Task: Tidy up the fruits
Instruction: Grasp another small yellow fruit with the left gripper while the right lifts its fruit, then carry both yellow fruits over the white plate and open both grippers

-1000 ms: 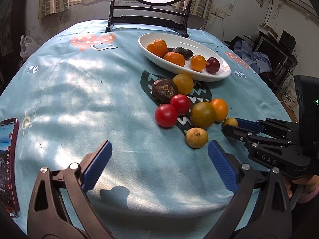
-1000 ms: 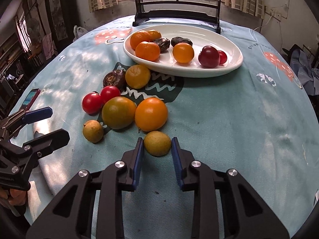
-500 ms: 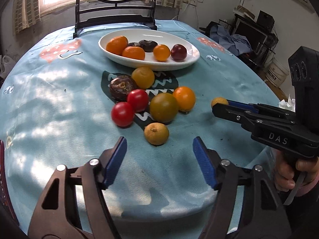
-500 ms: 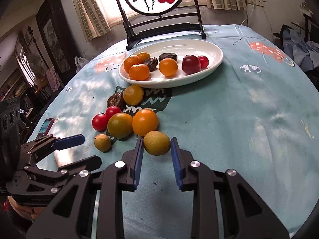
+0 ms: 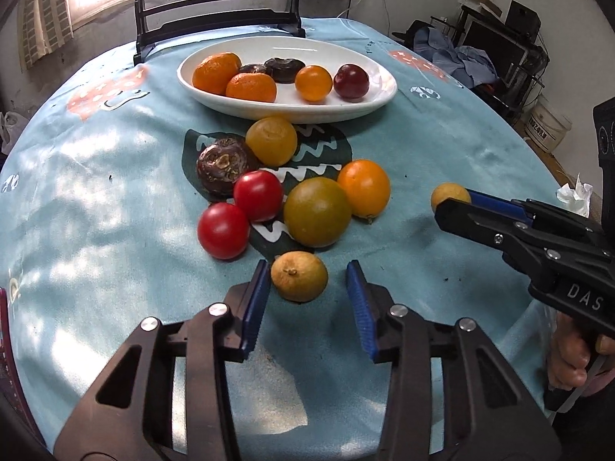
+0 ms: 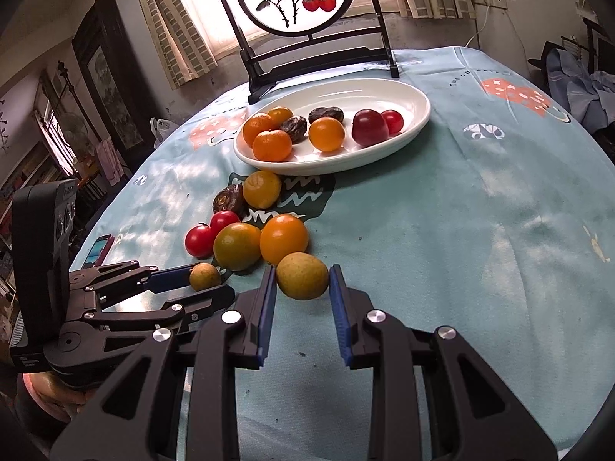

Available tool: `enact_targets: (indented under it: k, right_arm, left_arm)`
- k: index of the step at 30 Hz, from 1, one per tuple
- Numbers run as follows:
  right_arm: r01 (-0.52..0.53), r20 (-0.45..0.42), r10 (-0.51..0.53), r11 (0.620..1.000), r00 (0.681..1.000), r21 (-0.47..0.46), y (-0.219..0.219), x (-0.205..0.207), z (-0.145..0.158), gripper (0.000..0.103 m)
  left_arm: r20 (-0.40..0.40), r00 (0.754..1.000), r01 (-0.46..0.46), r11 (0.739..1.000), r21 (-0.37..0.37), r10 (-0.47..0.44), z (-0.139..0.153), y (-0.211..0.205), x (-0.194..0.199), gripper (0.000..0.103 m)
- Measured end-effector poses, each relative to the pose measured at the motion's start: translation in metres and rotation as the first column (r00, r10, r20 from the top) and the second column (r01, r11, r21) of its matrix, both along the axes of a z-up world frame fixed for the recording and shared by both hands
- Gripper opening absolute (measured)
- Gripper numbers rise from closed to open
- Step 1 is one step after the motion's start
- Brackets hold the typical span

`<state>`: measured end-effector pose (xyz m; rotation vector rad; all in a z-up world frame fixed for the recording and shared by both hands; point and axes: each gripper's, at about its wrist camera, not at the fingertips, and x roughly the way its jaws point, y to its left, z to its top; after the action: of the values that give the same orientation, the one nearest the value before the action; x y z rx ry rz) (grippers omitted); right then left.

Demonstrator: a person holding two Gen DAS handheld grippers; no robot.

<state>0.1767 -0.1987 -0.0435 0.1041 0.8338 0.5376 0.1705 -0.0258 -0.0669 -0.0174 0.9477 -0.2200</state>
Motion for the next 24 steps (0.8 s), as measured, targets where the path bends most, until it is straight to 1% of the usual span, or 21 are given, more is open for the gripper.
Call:
enact_targets:
  k: [2, 4, 5, 14, 20, 24]
  right_arm:
    - [0.002, -0.002, -0.001, 1.000, 1.000, 0.006, -0.001, 0.001, 0.000, 0.028]
    - [0.004, -0.003, -0.004, 1.000, 1.000, 0.011, -0.001, 0.001, 0.001, 0.028]
    - [0.004, -0.004, -0.004, 1.000, 1.000, 0.013, -0.001, 0.001, 0.001, 0.028]
    - [0.001, 0.002, -0.001, 1.000, 1.000, -0.001, 0.001, 0.000, 0.000, 0.028]
    - [-0.021, 0.033, 0.022, 0.999, 0.999, -0.031, 0.007, 0.000, 0.005, 0.028]
    - [-0.029, 0.057, 0.030, 0.999, 0.998, -0.029, 0.009, 0.008, 0.017, 0.028]
  left_arm:
    - [0.001, 1.000, -0.005, 1.000, 0.018, 0.005, 0.000, -0.001, 0.001, 0.036]
    - [0.004, 1.000, -0.009, 1.000, 0.029, 0.009, 0.000, -0.001, 0.001, 0.030]
    - [0.004, 1.000, -0.011, 0.999, 0.030, 0.011, 0.000, 0.000, 0.001, 0.028]
    - [0.030, 1.000, 0.006, 1.000, 0.022, -0.007, 0.008, 0.000, -0.008, 0.028]
    - [0.065, 0.998, 0.007, 1.000, 0.019, -0.008, 0.025, 0.003, -0.009, 0.028]
    - [0.097, 0.995, 0.014, 1.000, 0.007, -0.014, 0.041, 0.005, 0.002, 0.028]
